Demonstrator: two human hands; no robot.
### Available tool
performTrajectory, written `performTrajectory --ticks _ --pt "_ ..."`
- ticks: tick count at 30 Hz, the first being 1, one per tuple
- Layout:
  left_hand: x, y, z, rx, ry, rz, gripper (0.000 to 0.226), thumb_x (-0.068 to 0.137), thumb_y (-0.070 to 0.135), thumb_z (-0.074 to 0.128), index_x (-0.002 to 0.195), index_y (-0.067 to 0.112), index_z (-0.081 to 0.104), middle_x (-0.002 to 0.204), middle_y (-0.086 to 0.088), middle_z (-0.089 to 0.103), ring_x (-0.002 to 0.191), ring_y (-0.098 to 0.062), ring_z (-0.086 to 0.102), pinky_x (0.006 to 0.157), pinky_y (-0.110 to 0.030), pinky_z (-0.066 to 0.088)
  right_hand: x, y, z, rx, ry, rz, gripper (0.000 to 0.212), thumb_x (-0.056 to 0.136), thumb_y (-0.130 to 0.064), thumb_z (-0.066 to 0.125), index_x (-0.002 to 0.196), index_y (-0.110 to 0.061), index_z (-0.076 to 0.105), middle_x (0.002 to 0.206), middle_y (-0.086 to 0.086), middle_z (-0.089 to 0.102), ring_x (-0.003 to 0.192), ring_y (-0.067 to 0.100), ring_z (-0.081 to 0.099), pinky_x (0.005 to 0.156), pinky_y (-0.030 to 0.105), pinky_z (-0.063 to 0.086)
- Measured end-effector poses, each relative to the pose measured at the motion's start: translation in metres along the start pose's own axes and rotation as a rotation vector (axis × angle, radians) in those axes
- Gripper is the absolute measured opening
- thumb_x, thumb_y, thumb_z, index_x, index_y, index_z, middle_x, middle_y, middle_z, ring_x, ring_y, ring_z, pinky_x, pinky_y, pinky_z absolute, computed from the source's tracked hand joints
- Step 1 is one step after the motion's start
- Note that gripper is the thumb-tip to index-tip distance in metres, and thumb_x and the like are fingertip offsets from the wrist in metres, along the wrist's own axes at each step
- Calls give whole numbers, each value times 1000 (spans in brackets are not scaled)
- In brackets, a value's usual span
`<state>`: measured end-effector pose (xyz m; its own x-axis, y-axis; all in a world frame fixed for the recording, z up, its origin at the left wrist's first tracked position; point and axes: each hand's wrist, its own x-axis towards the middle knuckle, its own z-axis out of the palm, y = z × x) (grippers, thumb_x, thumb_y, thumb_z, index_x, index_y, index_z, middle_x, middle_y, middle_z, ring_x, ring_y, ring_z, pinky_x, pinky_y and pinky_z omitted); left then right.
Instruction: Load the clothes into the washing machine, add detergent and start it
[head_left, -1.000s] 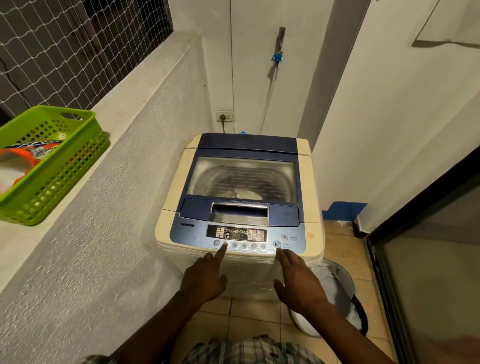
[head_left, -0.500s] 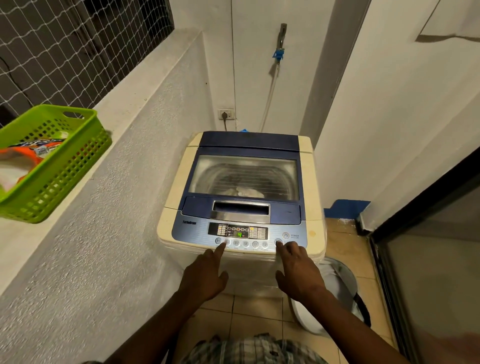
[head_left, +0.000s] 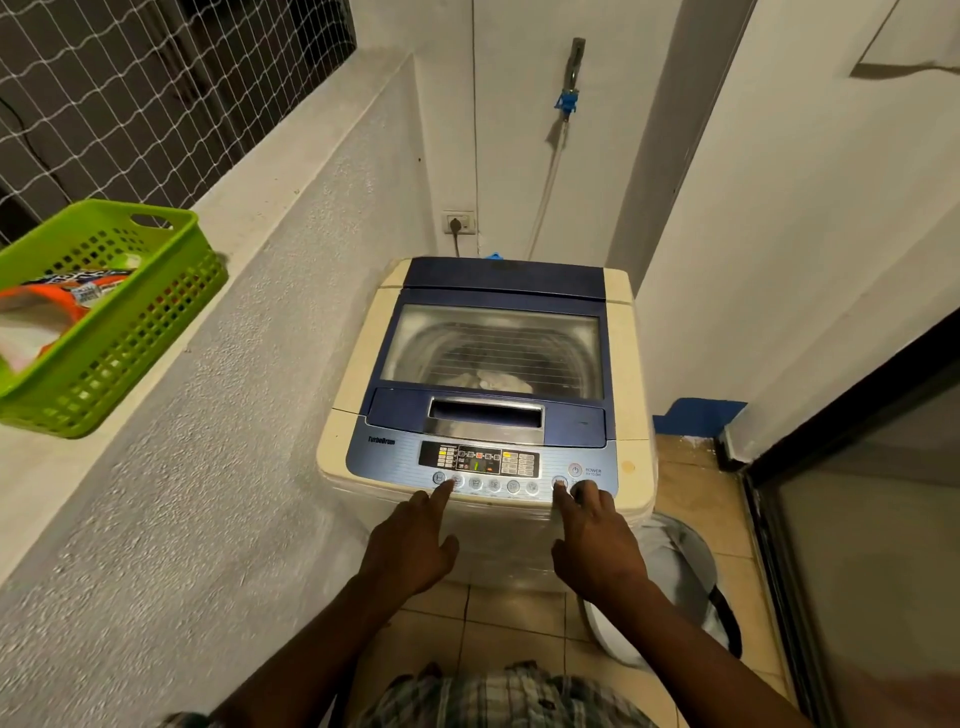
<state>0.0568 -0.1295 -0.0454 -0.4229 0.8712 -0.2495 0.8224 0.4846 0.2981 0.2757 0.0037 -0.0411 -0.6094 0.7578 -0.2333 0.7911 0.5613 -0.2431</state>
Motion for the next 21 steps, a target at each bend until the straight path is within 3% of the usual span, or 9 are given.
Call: performTrajectory --ticks 11,21 --pt "-3 2 -4 3 1 20 82 94 52 56 161 36 13 145 0 53 126 -17 57 95 -33 55 -7 7 3 -48 15 -42 92 86 -36 66 163 -20 19 150 2 38 130 21 44 94 28 52" --pt "-1 2 -6 -4 4 20 80 92 53 57 160 35 18 141 2 52 121 -16 56 93 -33 57 -5 5 -2 9 71 -65 71 88 -36 64 153 -22 40 145 -1 50 124 22 54 98 32 53"
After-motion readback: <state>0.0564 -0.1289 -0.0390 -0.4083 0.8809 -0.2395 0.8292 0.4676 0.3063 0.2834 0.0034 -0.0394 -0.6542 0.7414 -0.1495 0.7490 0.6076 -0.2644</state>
